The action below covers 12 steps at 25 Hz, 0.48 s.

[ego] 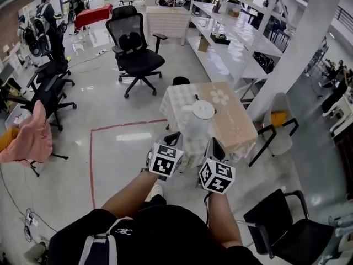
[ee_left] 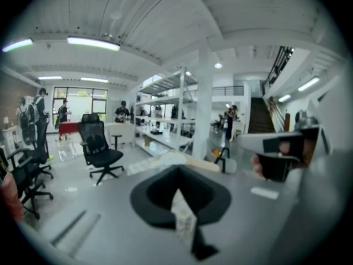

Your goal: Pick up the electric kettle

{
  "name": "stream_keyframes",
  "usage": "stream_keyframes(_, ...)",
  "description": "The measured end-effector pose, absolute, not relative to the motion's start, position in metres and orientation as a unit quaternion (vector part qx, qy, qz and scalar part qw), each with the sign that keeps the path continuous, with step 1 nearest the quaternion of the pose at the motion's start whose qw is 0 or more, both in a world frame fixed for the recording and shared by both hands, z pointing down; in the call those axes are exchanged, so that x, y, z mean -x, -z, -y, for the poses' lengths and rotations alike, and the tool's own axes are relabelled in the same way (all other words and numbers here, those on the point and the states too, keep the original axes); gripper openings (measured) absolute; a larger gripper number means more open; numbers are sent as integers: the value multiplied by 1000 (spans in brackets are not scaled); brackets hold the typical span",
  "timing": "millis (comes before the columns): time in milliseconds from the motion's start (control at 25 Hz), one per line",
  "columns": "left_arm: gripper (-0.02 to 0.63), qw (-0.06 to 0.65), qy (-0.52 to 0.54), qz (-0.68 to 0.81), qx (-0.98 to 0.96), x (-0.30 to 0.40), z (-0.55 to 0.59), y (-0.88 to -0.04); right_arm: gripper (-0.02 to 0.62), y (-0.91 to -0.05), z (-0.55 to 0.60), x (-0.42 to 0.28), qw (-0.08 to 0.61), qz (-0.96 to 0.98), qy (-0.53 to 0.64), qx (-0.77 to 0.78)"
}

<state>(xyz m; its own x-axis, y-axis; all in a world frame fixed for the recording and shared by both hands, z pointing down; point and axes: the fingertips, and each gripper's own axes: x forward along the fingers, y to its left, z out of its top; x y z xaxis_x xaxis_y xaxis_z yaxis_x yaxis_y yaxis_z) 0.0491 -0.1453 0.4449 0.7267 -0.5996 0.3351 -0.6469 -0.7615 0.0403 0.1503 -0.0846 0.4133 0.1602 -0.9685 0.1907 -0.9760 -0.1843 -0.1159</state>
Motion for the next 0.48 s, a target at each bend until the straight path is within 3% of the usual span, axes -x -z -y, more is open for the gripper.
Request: stream_keyframes(480,-5,101,-154,317,-930,-62,263,-459,-8,-423,193,-169,32,609,-118,-784)
